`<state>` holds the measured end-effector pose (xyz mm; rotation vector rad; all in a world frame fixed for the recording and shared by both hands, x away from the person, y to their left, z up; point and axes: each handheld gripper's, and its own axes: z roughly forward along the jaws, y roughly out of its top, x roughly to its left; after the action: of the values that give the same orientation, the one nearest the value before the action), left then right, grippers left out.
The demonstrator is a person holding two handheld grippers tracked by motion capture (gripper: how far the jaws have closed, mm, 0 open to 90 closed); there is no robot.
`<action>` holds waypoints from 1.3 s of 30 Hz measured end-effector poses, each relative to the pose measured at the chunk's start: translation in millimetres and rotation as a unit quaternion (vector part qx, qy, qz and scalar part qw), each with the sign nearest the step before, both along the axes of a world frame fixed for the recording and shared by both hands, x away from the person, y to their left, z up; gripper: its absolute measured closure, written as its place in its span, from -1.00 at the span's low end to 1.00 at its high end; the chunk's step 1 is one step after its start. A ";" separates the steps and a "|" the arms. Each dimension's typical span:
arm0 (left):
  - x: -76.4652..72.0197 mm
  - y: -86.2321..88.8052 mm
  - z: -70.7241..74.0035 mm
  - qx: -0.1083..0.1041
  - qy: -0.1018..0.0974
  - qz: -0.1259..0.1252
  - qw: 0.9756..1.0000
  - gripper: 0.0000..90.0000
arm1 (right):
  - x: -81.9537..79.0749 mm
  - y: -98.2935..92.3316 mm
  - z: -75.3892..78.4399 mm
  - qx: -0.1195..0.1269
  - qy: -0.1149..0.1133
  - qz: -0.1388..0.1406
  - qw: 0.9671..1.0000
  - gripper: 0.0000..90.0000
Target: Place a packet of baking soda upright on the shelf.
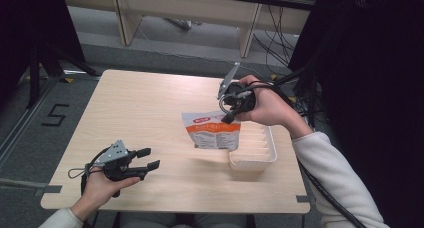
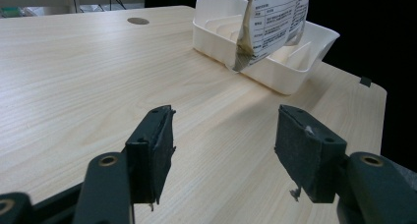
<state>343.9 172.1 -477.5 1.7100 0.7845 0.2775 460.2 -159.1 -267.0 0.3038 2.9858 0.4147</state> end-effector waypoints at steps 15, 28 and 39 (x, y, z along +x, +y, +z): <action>1.5 1.2 -1.0 0.003 0.001 0.000 1.000 -0.15 | 0.1 -14.5 4.9 -0.001 -0.001 0.006 1.000 1.00; 1.3 1.0 -1.2 -0.001 0.006 0.004 1.000 -0.15 | -3.1 -27.1 9.8 -0.014 -0.002 -0.005 1.000 1.00; 1.6 1.1 -1.1 -0.003 0.006 0.007 1.000 -0.15 | -5.1 -37.1 12.3 -0.019 0.000 -0.009 1.000 1.00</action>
<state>345.5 173.2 -478.6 1.7022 0.8053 0.2737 455.1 -196.3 -254.7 0.3282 2.9848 0.3559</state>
